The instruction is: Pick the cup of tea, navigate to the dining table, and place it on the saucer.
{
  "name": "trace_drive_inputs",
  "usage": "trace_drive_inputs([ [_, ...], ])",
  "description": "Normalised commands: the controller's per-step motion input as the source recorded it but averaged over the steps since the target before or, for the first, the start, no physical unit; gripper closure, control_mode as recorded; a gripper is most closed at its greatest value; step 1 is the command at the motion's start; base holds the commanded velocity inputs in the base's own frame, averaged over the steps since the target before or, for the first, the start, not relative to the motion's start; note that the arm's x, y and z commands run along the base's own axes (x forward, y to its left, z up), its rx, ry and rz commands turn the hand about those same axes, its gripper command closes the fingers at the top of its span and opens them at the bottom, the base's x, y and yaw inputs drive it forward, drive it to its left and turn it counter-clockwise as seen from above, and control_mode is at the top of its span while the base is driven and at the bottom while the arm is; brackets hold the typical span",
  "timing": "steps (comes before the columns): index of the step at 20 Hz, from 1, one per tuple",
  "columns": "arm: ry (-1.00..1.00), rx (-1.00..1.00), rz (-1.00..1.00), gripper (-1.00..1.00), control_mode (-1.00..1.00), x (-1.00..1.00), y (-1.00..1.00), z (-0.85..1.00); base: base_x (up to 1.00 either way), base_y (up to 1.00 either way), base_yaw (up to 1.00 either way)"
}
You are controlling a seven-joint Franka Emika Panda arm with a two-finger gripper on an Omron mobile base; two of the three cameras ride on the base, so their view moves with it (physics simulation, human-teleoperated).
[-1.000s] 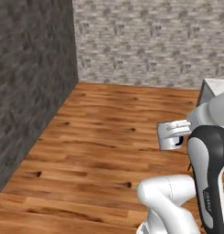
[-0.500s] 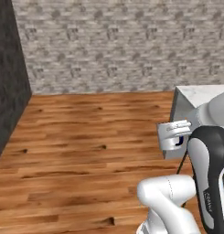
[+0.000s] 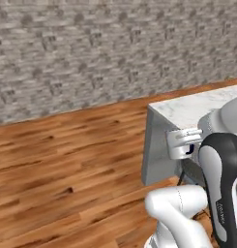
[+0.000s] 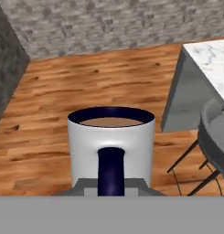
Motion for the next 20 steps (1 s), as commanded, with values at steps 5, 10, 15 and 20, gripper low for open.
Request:
trace_drive_inputs([
  [5,0.00,0.00,0.00,1.00,1.00,0.00,0.00,0.00,0.36,0.18,-0.80],
  [10,0.00,0.00,0.00,1.00,1.00,0.00,0.00,0.00,0.08,-0.09,-0.69],
  [15,0.00,0.00,0.00,1.00,1.00,0.00,0.00,0.00,0.82,-0.01,-0.31],
  [20,0.00,0.00,0.00,1.00,1.00,0.00,0.00,0.00,0.51,0.00,-0.03],
])
